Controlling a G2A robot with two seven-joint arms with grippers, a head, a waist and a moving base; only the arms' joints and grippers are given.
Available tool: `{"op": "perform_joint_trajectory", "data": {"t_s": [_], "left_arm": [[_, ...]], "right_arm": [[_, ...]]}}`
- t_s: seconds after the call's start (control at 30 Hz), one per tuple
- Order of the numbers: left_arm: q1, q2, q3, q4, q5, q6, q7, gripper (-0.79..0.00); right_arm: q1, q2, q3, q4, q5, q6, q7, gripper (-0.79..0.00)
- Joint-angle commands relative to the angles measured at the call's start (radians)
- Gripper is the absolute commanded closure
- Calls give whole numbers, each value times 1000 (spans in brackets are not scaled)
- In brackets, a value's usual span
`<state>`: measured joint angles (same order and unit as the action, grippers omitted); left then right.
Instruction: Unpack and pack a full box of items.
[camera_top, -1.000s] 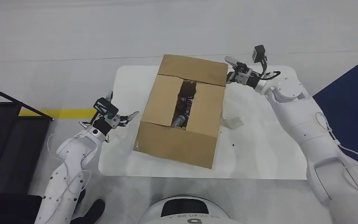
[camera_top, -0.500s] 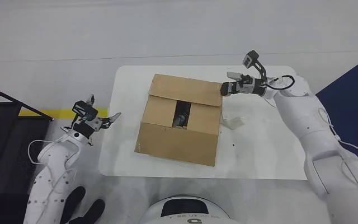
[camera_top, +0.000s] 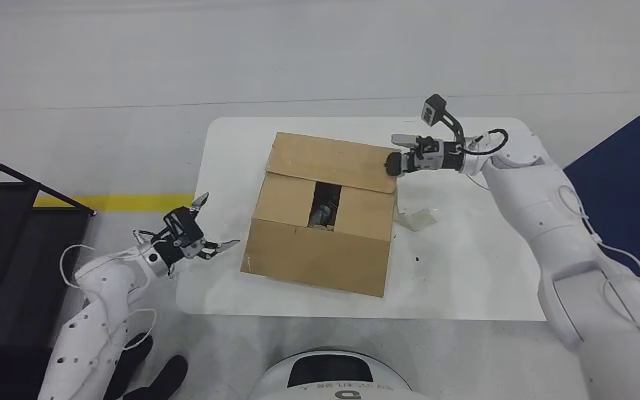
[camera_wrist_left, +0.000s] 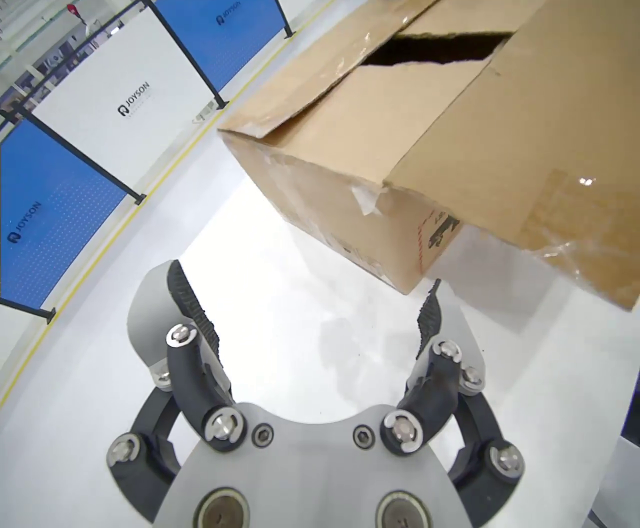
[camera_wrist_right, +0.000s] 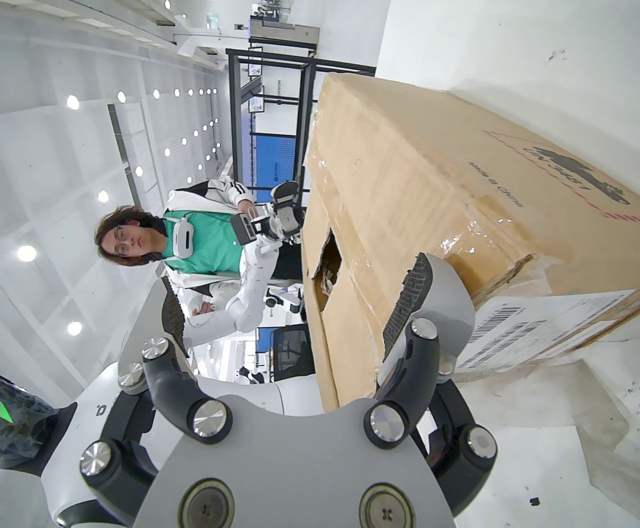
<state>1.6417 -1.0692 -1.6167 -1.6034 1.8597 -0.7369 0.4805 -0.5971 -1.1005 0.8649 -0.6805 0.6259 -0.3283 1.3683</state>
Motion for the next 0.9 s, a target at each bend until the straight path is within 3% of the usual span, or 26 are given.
{"op": "perform_joint_trajectory", "data": {"t_s": [0.0,0.17,0.53,0.87], "left_arm": [[-29,-4,44,21,13,47,-12,-785],[-66,-7,93,31,-24,33,1,-785],[-73,-1,73,-28,-275,-134,-58,-785],[-159,-26,146,-48,-463,92,-314,-785]], "right_arm": [[6,-5,-4,9,-7,4,-2,-785],[11,-13,-1,26,-2,1,-2,-785],[-8,-10,50,37,39,-31,-22,-785],[-70,8,160,12,167,-108,-40,-785]]}}
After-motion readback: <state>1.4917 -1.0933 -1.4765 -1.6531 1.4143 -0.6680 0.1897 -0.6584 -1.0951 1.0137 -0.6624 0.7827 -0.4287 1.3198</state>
